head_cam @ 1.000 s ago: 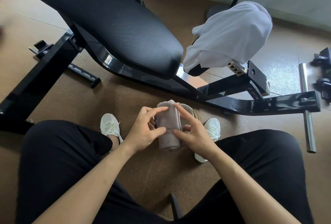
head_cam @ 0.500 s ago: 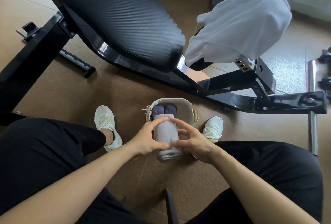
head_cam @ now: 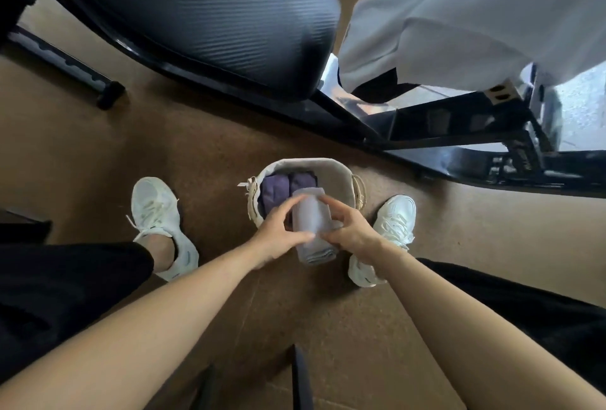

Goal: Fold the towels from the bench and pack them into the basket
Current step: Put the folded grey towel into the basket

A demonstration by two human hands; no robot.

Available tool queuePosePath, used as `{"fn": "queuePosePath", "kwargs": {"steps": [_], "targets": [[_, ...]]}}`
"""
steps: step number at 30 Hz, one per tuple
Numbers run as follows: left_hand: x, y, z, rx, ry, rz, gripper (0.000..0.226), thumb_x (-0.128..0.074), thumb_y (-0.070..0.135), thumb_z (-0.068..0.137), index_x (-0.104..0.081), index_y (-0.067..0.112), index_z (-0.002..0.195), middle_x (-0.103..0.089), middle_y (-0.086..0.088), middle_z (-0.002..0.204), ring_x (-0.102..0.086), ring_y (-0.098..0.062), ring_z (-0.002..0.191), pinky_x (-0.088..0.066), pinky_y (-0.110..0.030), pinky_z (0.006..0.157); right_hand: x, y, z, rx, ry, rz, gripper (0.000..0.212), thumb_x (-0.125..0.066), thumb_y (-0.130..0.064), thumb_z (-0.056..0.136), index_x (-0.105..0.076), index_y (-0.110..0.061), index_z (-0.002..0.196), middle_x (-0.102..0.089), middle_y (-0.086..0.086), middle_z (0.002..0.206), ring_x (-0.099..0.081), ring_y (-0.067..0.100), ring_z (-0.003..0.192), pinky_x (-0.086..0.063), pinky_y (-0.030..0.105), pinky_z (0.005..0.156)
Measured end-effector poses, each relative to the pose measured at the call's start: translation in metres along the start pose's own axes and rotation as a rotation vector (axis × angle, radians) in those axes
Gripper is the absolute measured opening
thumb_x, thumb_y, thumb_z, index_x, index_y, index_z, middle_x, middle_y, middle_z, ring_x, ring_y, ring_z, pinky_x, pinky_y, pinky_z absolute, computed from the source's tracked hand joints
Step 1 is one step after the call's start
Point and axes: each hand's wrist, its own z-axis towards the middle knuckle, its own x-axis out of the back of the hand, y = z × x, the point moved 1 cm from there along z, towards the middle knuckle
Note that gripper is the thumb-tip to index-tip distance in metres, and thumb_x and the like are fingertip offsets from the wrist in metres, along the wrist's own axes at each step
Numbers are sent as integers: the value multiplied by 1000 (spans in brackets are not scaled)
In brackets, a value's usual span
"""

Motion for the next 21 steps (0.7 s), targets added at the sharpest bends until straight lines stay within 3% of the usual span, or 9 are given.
{"fn": "queuePosePath", "kwargs": {"steps": [3, 5, 6, 8, 10, 12, 15, 18, 21], "targets": [[2, -13, 34, 25, 89, 217, 67, -73, 21, 91, -43, 33, 150, -45, 5, 146, -56, -17, 124, -50, -34, 101, 16, 12, 34, 17, 131, -175, 86, -59, 2, 88, -30, -44, 155, -39, 0, 145, -49, 23, 129, -53, 45, 103], [5, -22, 56, -26, 126, 427, 57, -70, 20, 92, -50, 28, 146, -47, 2, 149, -52, -21, 132, -48, -40, 109, 26, 20, 61, 8, 220, -260, 74, -55, -4, 97, -27, -33, 158, -41, 1, 141, -53, 17, 114, -52, 29, 94], [7, -26, 68, -56, 132, 508, 55, -68, 21, 93, -51, 27, 145, -47, 2, 150, -49, -22, 136, -45, -40, 111, 30, 25, 76, -13, 251, -244, 68, -55, -7, 99, -29, -29, 157, -44, 5, 145, -55, 18, 115, -48, 25, 96], [9, -32, 89, -92, 96, 634, 56, -65, 22, 94, -49, 28, 147, -43, 3, 154, -42, -22, 141, -42, -41, 112, 33, 36, 102, -16, 300, -298, 59, -60, -16, 98, -39, -29, 151, -51, 7, 145, -55, 25, 123, -41, 32, 106], [8, -41, 108, -102, 24, 752, 60, -62, 22, 96, -42, 30, 152, -33, 5, 161, -34, -23, 146, -39, -43, 114, 29, 43, 116, -24, 329, -413, 61, -64, -22, 96, -37, -33, 150, -51, -4, 128, -51, 18, 115, -43, 38, 101], [5, -52, 121, -112, -60, 853, 65, -60, 25, 98, -33, 32, 156, -24, 5, 166, -26, -24, 150, -37, -45, 117, 21, 55, 127, 19, 328, -568, 80, -61, -8, 93, -20, -32, 158, -47, 0, 135, -49, 23, 123, -47, 38, 96], [-3, -69, 142, -172, -142, 954, 71, -57, 32, 99, -20, 38, 160, -12, 5, 170, -17, -25, 154, -30, -48, 121, 16, 75, 148, 36, 336, -621, 85, -57, -2, 95, -10, -26, 162, -44, 11, 149, -47, 29, 135, -42, 37, 106], [-8, -74, 150, -261, -195, 1130, 74, -52, 40, 101, -10, 41, 161, 0, 4, 172, -7, -29, 157, -20, -52, 124, 18, 82, 154, 28, 340, -624, 78, -51, 0, 98, -12, -22, 163, -41, 14, 152, -44, 30, 139, -38, 37, 110], [-6, -90, 167, -251, -215, 1206, 68, -50, 44, 101, -18, 41, 160, -1, 2, 173, -7, -32, 157, -15, -52, 126, 18, 94, 168, 76, 403, -740, 74, -56, 1, 95, -25, -16, 160, -32, 19, 157, -42, 38, 140, -43, 46, 113]]}}
